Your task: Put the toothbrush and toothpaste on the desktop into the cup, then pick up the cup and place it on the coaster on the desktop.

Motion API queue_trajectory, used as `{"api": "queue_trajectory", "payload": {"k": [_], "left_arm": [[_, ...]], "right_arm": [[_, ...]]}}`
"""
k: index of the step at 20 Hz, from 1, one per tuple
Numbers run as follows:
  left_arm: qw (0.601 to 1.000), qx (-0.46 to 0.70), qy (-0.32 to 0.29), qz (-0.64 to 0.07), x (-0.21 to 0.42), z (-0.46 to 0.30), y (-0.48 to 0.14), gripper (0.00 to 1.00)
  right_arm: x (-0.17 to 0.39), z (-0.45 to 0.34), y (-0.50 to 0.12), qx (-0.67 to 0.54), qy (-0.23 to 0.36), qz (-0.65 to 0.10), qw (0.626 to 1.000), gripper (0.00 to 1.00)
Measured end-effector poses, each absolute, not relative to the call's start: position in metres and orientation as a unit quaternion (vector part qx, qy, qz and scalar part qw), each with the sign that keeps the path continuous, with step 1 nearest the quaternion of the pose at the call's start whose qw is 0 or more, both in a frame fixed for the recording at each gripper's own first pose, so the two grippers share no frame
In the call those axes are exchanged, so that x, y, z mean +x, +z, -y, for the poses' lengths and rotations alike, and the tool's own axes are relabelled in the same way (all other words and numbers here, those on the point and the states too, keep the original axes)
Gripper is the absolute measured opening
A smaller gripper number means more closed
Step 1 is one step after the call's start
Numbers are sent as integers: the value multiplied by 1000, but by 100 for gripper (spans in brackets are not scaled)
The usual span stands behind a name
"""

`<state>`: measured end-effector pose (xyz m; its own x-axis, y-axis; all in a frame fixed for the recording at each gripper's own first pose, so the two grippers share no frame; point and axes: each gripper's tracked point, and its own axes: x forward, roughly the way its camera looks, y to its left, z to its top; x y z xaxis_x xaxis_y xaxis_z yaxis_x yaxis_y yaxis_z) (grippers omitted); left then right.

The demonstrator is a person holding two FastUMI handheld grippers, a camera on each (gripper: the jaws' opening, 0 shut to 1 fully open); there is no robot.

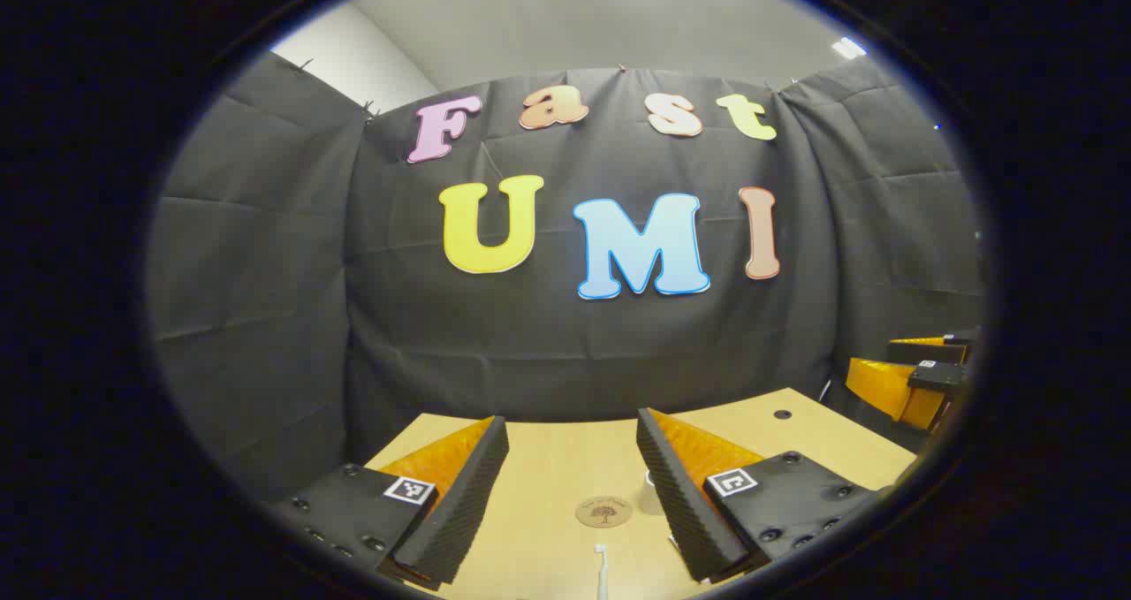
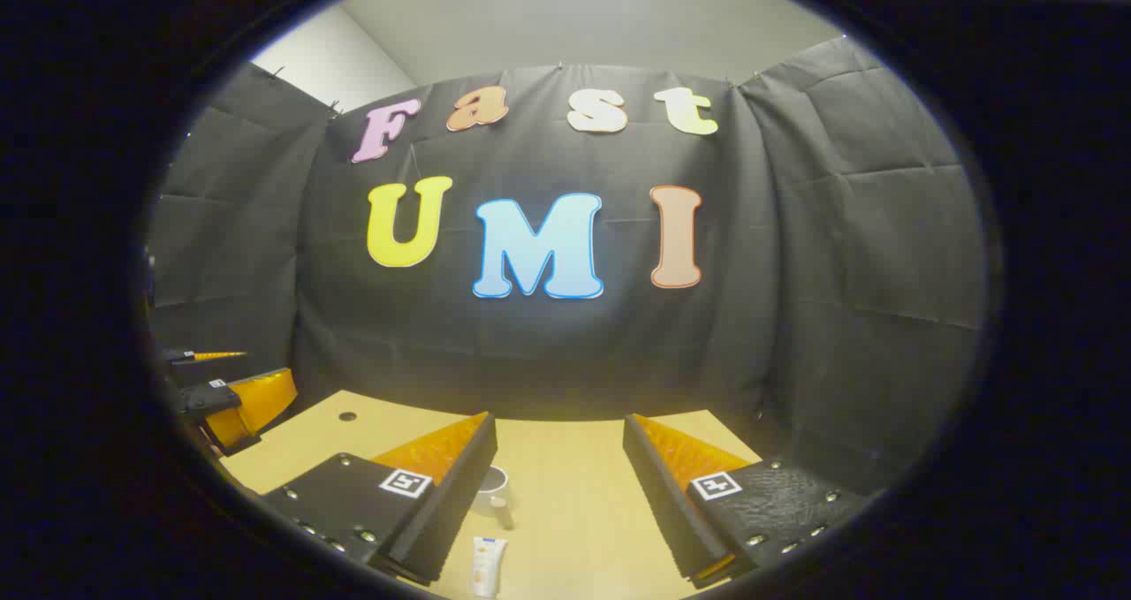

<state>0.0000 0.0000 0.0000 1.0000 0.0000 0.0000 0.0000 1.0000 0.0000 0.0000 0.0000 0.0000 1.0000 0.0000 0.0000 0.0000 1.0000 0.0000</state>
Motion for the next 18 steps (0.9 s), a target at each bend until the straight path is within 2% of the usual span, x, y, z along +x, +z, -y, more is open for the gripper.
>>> {"api": "queue_trajectory", "payload": {"k": [1,2,3,4,5,7,8,9,10,11,13,14,15,16,18], "left_arm": [[1000,3,0,2,0,2,1,100],[1000,6,1,4,1,3,3,100],[1000,9,2,6,3,4,5,96],[1000,10,2,7,3,4,5,100],[1000,11,2,8,4,5,5,96],[1000,12,5,9,6,4,5,96],[1000,13,7,9,7,3,4,100],[1000,13,10,8,9,1,2,96],[1000,12,12,5,9,0,0,96],[1000,11,12,2,11,1,-2,96],[1000,11,10,0,11,2,-5,96],[1000,11,10,-1,12,2,-5,100],[1000,12,10,-1,14,3,-5,96],[1000,13,10,-2,15,3,-6,96],[1000,13,10,-3,16,4,-7,96]], "right_arm": [[2,-2,0,3,5,0,1000,91],[4,-5,-1,6,10,-2,1000,91],[6,-6,-2,6,13,-4,1000,91],[8,-7,-4,5,16,-6,1000,91],[10,-8,-5,4,18,-7,1000,91],[13,-8,-5,6,20,-9,1000,91],[15,-8,-6,6,20,-10,1000,91],[16,-7,-6,6,20,-11,1000,91],[18,-5,-7,4,19,-12,1000,91],[19,-4,-7,3,17,-13,1000,95],[22,-2,-9,2,17,-14,1000,95],[22,-2,-10,1,17,-16,1000,95],[22,-2,-10,1,17,-18,1000,91],[22,-2,-11,1,18,-18,1000,95],[23,-2,-13,1,20,-21,1000,91]]}}
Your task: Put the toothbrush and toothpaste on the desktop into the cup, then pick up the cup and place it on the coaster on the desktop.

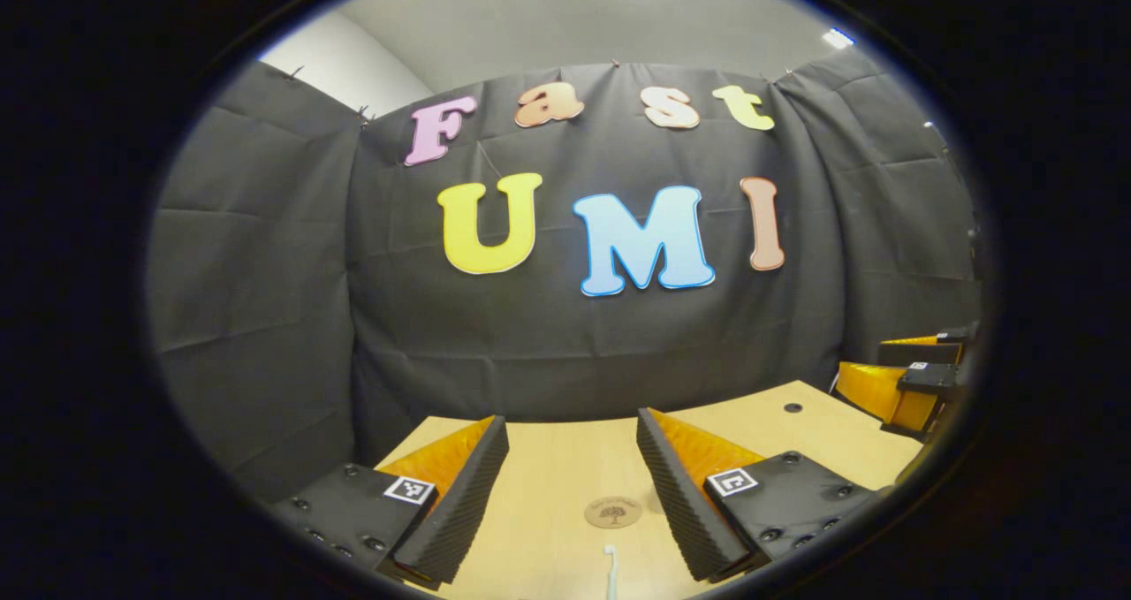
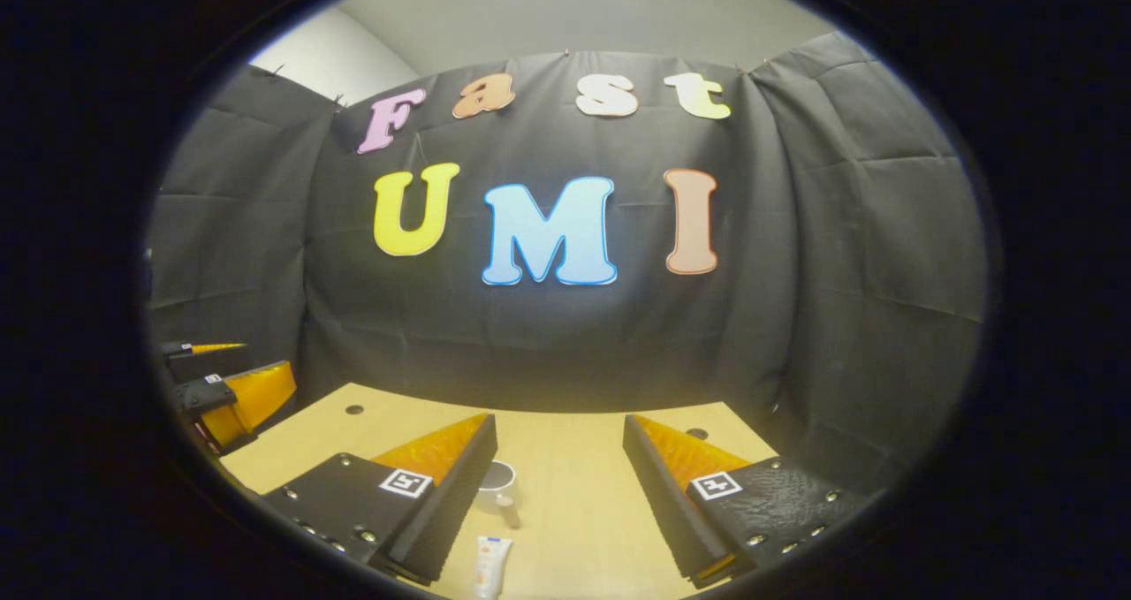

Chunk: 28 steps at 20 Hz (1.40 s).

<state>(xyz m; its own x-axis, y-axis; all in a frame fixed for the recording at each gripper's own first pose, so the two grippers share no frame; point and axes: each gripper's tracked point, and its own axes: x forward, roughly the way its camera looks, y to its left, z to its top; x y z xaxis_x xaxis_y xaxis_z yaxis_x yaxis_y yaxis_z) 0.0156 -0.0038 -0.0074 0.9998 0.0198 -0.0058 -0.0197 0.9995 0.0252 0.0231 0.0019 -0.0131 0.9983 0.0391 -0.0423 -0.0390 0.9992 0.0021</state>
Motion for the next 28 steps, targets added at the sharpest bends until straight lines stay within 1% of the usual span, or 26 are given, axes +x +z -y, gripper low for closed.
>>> {"api": "queue_trajectory", "payload": {"k": [1,2,3,4,8,9,10,12,13,14,19,20,21,26,28], "left_arm": [[1000,12,10,-4,17,4,-8,96],[1000,12,11,-7,18,4,-9,100],[1000,12,11,-9,19,3,-11,100],[1000,13,10,-13,21,4,-15,100],[999,18,-2,-39,21,10,-41,100],[999,17,-7,-48,22,12,-48,96],[998,17,-11,-60,23,14,-57,96],[996,15,-17,-85,27,16,-77,96],[995,13,-19,-98,27,17,-86,96],[994,12,-22,-111,27,18,-96,96],[983,13,-40,-181,33,23,-159,96],[980,14,-43,-195,33,24,-172,92],[977,15,-47,-208,35,26,-183,96],[955,2,-52,-293,36,25,-251,96],[939,-8,-49,-341,32,23,-278,97]], "right_arm": [[23,-3,-14,0,21,-23,1000,91],[25,-2,-16,0,22,-24,999,95],[25,-4,-17,0,23,-27,999,95],[25,-5,-20,-1,25,-31,999,91],[27,-14,-37,-5,40,-58,998,91],[28,-17,-42,-6,44,-65,997,91],[30,-19,-48,-8,46,-74,996,91],[33,-26,-69,-11,55,-108,993,91],[34,-30,-83,-11,61,-134,989,87],[34,-34,-101,-11,67,-163,984,91],[30,-55,-178,18,93,-299,950,92],[28,-58,-190,22,93,-318,943,92],[27,-59,-200,21,92,-335,938,92],[23,-66,-246,-10,92,-403,910,93],[22,-70,-263,-18,92,-434,896,93]]}}
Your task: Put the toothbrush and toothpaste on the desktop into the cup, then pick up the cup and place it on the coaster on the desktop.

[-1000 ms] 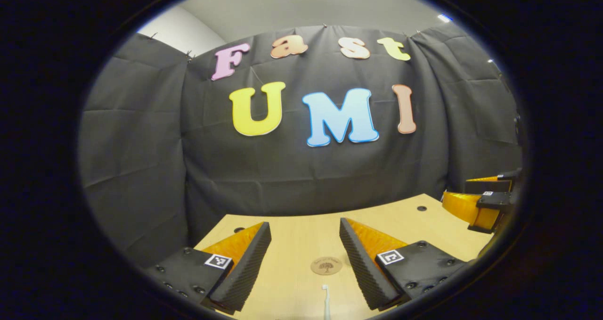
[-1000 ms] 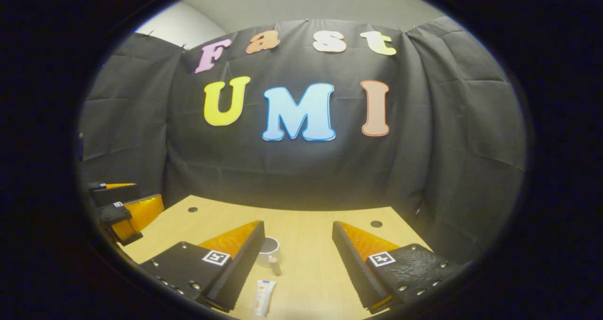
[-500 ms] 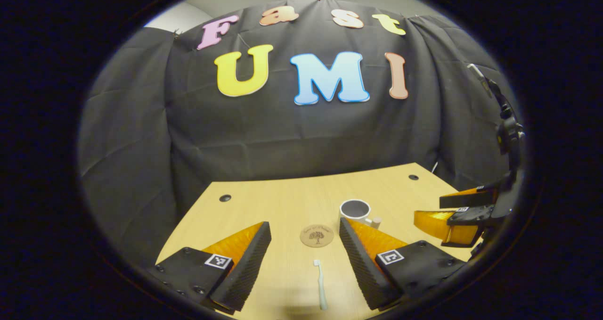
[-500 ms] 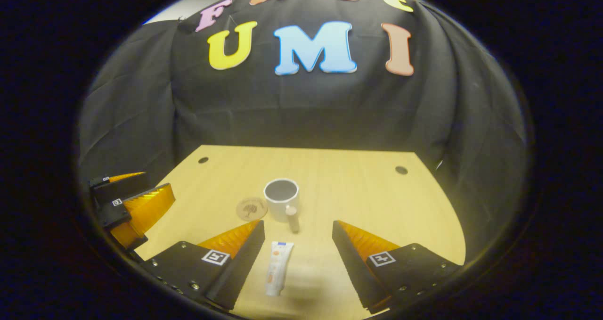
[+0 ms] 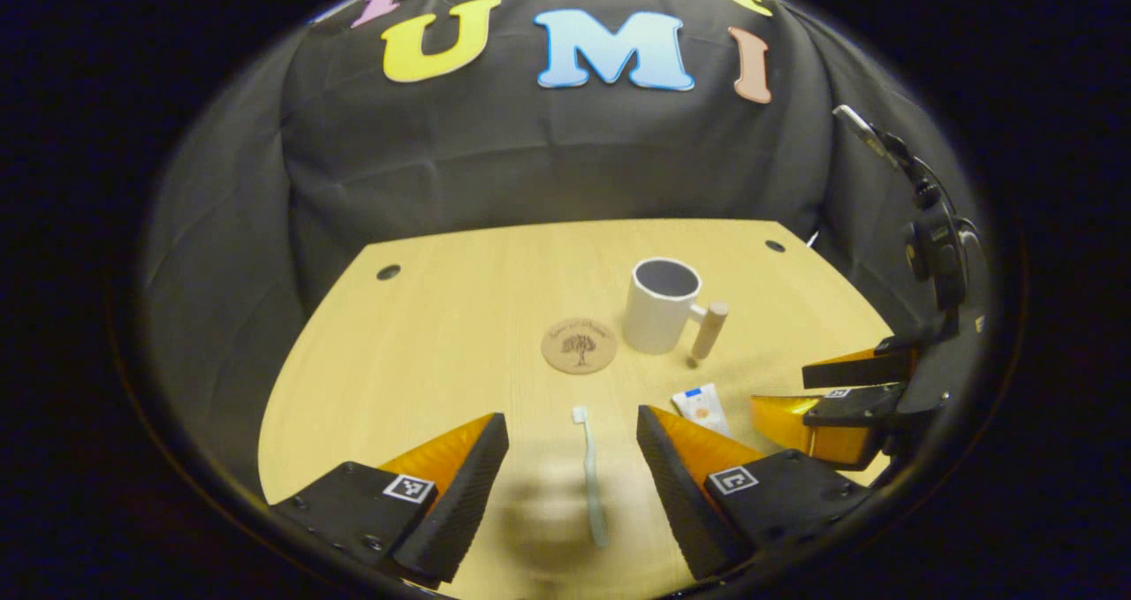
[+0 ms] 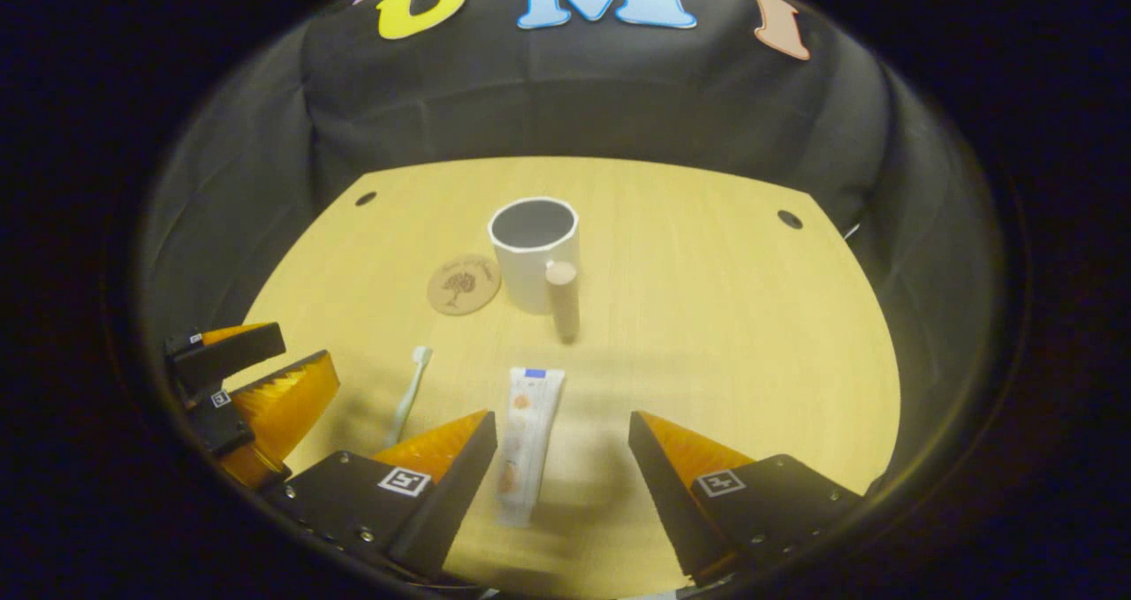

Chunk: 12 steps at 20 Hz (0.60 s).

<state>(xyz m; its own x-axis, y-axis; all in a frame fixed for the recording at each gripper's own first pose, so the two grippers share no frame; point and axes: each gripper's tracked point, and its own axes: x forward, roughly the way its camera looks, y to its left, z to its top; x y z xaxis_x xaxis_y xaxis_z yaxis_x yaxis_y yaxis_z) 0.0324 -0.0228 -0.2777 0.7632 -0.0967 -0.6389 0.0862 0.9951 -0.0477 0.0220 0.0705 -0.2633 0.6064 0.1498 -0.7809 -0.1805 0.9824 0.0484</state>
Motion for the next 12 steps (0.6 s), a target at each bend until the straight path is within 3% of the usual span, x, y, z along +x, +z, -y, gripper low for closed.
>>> {"api": "queue_trajectory", "payload": {"k": [5,12], "left_arm": [[894,-42,-46,-444,22,22,-346,98],[851,-45,-44,-521,19,18,-396,99]], "right_arm": [[23,-81,-300,-19,90,-504,859,93],[25,-83,-338,-6,66,-575,816,91]]}}
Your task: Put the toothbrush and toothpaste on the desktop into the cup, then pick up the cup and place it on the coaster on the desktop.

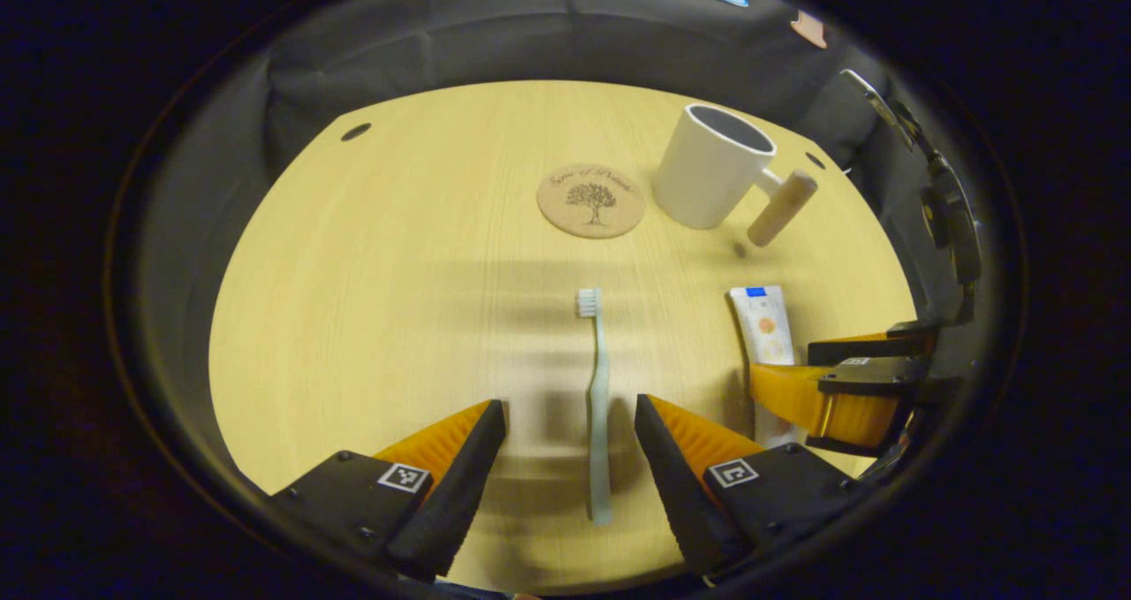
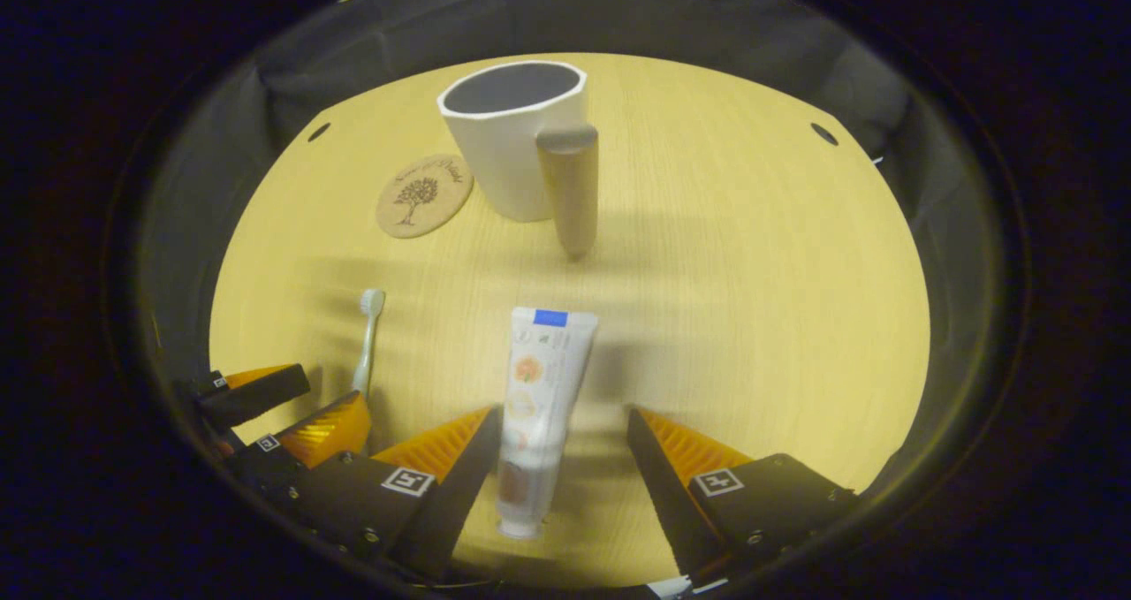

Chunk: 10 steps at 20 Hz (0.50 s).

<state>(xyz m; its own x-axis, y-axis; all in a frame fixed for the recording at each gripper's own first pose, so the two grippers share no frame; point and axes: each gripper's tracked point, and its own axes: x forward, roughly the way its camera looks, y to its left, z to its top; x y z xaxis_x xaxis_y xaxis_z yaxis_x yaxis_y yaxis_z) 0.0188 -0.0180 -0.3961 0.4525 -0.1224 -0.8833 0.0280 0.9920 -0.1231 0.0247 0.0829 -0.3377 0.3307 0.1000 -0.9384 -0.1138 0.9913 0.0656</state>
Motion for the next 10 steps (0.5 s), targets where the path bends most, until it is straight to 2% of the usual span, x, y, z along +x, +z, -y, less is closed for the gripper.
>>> {"api": "queue_trajectory", "payload": {"k": [5,6,10], "left_arm": [[837,-21,-40,-545,20,15,-405,98],[833,-14,-40,-551,19,15,-405,95],[828,-6,-40,-559,22,24,-406,94]], "right_arm": [[27,-78,-343,-11,50,-586,808,84],[27,-75,-342,-15,47,-591,805,77],[26,-77,-343,-24,49,-597,800,74]]}}
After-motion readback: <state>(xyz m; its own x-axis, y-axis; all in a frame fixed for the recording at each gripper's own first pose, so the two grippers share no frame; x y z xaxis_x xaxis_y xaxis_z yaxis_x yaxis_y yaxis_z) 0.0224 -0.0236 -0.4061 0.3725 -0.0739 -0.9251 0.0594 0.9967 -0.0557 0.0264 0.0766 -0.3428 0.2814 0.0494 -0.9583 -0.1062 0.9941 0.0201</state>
